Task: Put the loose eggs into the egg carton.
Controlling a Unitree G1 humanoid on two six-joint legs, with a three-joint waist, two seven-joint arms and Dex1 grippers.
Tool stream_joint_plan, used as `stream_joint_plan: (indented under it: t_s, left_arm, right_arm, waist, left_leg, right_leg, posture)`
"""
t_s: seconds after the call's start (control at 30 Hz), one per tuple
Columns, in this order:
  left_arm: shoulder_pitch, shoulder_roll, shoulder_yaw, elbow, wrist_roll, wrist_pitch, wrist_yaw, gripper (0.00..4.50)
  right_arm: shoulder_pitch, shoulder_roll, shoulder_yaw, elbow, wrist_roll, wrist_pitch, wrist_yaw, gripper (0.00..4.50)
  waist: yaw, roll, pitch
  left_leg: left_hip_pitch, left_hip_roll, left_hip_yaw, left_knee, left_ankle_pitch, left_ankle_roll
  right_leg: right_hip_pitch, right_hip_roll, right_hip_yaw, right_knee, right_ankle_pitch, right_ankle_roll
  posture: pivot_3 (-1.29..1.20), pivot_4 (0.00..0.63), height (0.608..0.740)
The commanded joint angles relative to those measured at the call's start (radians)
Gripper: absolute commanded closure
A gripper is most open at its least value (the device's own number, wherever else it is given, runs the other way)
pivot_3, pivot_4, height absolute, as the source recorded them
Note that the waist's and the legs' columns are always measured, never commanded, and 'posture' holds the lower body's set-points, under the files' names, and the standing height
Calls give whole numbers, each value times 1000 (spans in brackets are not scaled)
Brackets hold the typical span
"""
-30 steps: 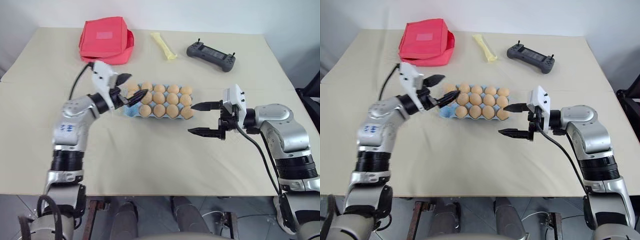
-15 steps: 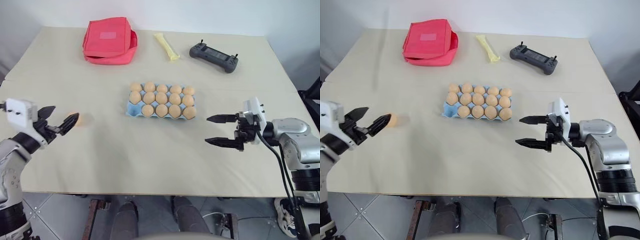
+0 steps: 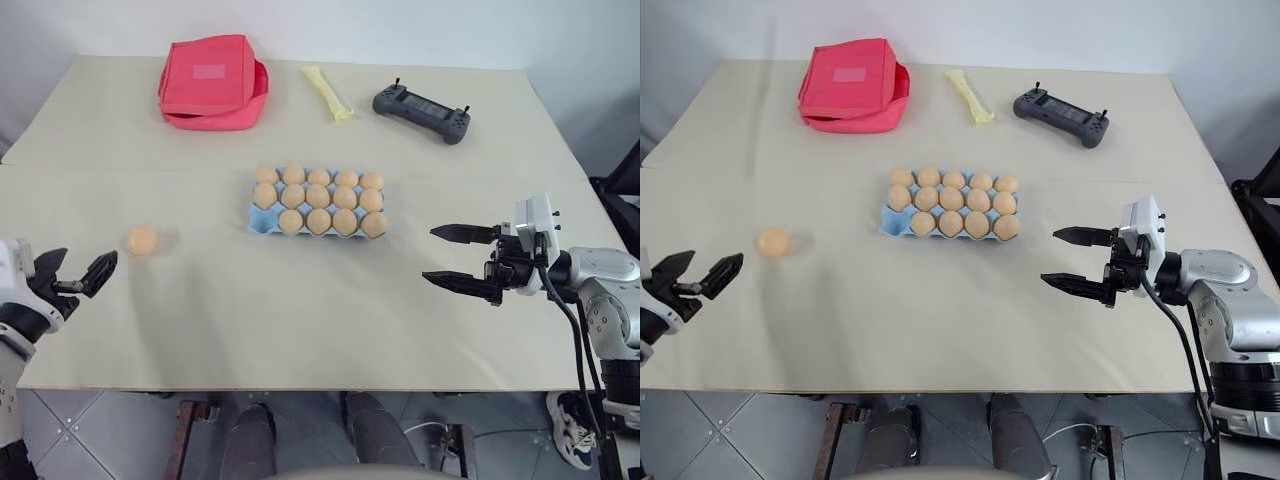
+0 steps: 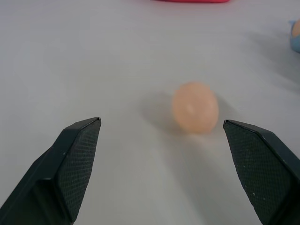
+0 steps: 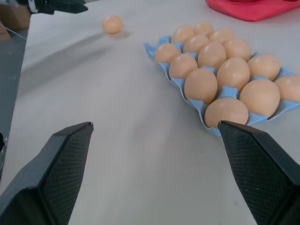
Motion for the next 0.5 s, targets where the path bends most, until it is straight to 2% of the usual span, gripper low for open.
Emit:
stream_joint_plan:
  t_s: [0.03,0.27,0.5]
  left_arm:
    - [-30,27,-14,32,-12,-15,-10,43]
    - [-178,77,-147,174,24,-42,-48,43]
    - [-339,110,-307,380,86,-85,-109,43]
  right_arm:
    - [-6,-9,-31,-44,26,-6,-8,0]
    - [-10,-8,-25,-55,28,-5,-22,0]
    - [-9,-12,-24,-64,31,-2,-25,0]
  waist:
    - [2,0,0]
    - [2,0,0]
    - [0,0,0]
  left_leg:
    - [0,0,0,0,0,0]
    - [0,0,0,1,0,0]
    - [0,0,0,-1,0,0]
  right_leg:
    - [0,0,0,0,-1,-2]
    - [1,0,0,0,-2,-5]
    - [0,0,0,0,4,7]
  posture:
    - [0,150,740]
    - [0,150,740]
    - [0,150,740]
